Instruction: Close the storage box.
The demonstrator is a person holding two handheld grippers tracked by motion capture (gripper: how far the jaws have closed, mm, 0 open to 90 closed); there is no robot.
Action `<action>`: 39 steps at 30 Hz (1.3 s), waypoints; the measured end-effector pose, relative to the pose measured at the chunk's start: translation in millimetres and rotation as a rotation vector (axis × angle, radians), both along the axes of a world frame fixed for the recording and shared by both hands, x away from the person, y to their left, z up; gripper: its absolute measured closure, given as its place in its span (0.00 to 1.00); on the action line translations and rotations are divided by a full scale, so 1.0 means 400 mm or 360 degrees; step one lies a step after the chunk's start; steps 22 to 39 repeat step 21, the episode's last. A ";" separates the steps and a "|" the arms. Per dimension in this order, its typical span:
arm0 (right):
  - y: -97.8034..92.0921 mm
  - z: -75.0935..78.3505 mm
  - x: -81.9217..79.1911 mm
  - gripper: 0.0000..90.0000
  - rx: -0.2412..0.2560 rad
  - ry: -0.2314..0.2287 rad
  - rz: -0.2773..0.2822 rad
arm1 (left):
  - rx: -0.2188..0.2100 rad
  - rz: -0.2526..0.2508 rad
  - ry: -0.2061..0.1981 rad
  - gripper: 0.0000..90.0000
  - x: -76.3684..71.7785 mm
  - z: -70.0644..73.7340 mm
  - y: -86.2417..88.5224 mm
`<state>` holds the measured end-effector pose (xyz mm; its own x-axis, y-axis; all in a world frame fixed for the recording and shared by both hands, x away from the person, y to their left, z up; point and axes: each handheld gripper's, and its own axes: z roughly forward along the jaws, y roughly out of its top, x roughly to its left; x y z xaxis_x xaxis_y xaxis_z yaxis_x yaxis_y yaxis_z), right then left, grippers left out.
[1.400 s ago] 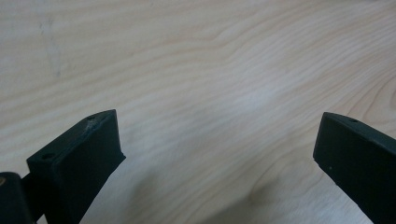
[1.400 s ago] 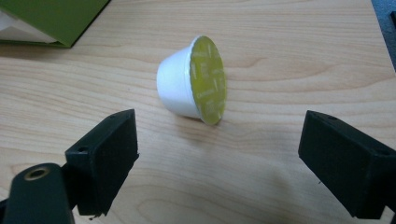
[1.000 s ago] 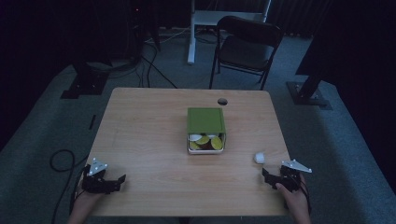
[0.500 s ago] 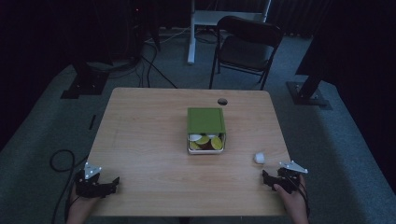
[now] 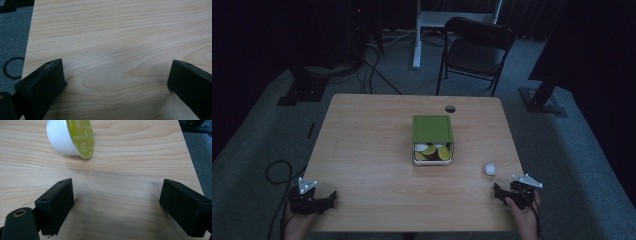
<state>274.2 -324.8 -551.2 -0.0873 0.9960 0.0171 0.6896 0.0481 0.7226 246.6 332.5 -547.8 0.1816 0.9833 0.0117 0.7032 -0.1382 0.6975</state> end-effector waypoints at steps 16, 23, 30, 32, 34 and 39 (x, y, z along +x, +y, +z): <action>0.001 0.000 0.003 0.13 0.0002 0.0000 -0.0028 | 0.0000 0.0003 0.0003 0.01 0.001 0.000 -0.001; 0.001 0.000 0.002 0.13 0.0003 0.0001 -0.0026 | 0.0001 0.0003 0.0006 0.01 0.001 0.001 -0.001; 0.001 0.000 0.002 0.13 0.0003 0.0001 -0.0026 | 0.0001 0.0003 0.0006 0.01 0.001 0.001 -0.001; 0.001 0.000 0.002 0.13 0.0003 0.0001 -0.0026 | 0.0001 0.0003 0.0006 0.01 0.001 0.001 -0.001; 0.001 0.000 0.002 0.13 0.0003 0.0001 -0.0026 | 0.0001 0.0003 0.0006 0.01 0.001 0.001 -0.001; 0.001 0.000 0.002 0.13 0.0003 0.0001 -0.0026 | 0.0001 0.0003 0.0006 0.01 0.001 0.001 -0.001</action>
